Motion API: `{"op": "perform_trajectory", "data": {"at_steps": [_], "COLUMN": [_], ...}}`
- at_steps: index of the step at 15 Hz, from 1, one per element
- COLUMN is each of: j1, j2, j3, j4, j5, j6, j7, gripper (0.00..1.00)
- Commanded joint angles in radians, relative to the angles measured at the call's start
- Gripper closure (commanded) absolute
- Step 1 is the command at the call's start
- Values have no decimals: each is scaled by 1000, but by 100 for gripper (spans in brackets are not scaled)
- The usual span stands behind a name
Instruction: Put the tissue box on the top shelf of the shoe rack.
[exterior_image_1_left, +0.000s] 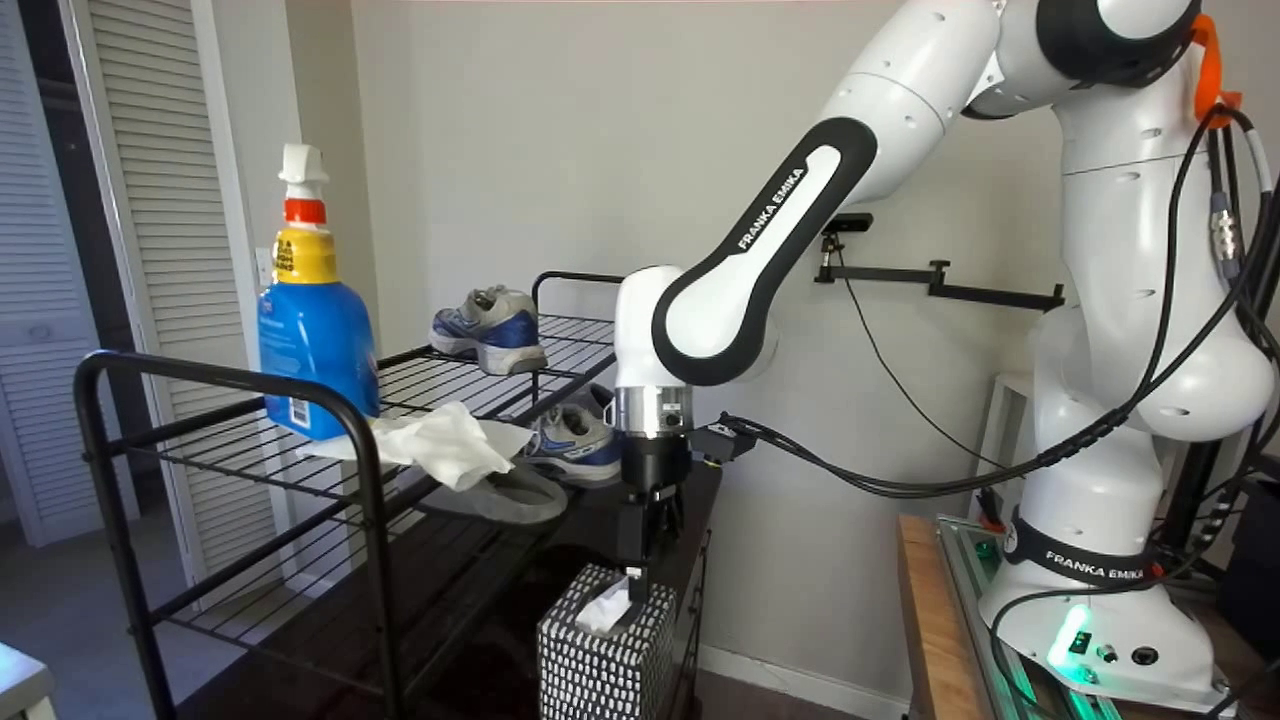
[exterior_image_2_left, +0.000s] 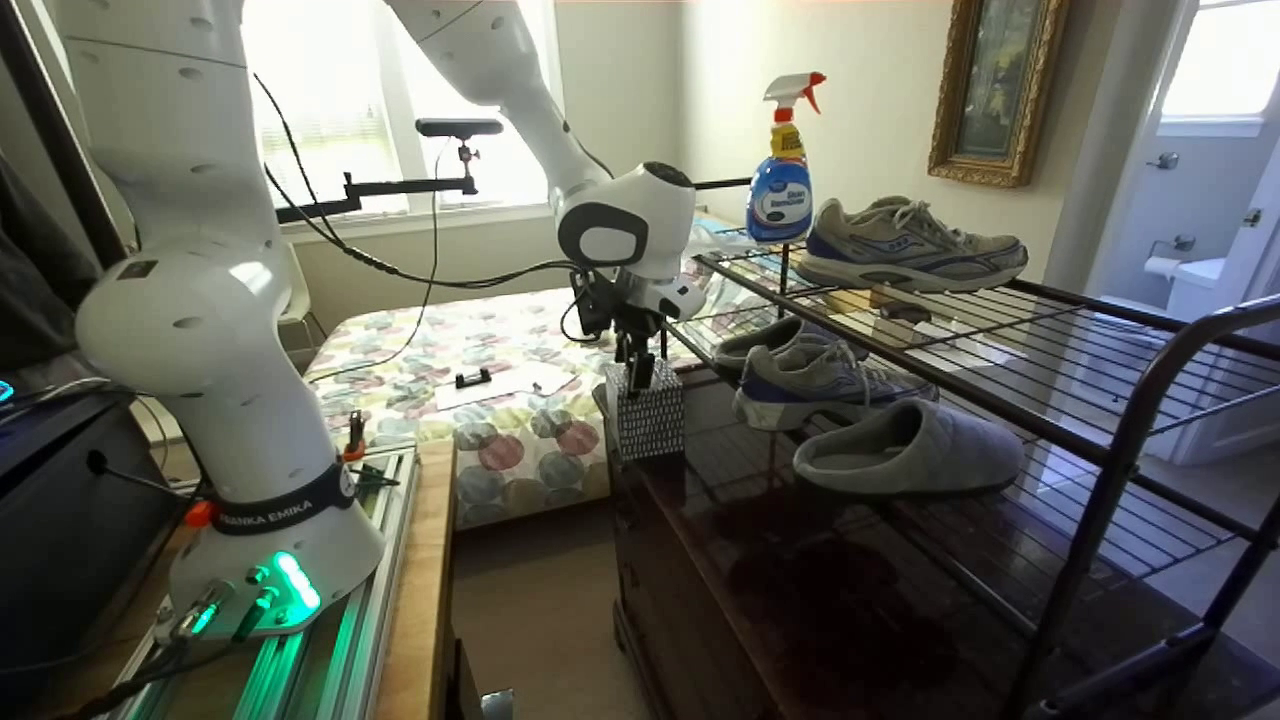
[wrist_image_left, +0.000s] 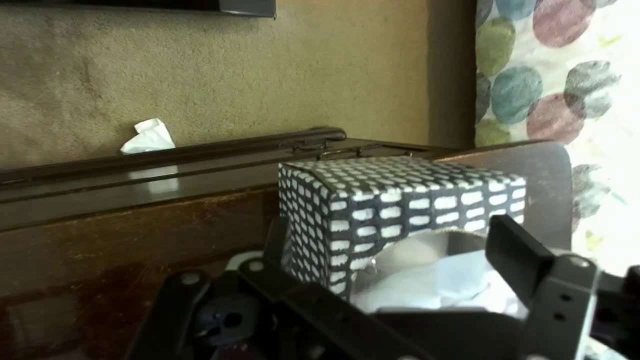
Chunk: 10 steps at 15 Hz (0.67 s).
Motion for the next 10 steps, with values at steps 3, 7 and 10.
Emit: {"op": "perform_trajectory", "data": {"at_steps": [3, 7, 10], "j1": [82, 101, 97], "j2": [-21, -3, 18], "j3": [-93, -123, -111], "j4": [-60, -38, -17], "j5": [-209, -328, -322], "j6": [125, 80, 89], "j7": [388, 512, 481], "gripper": [0, 0, 0]}}
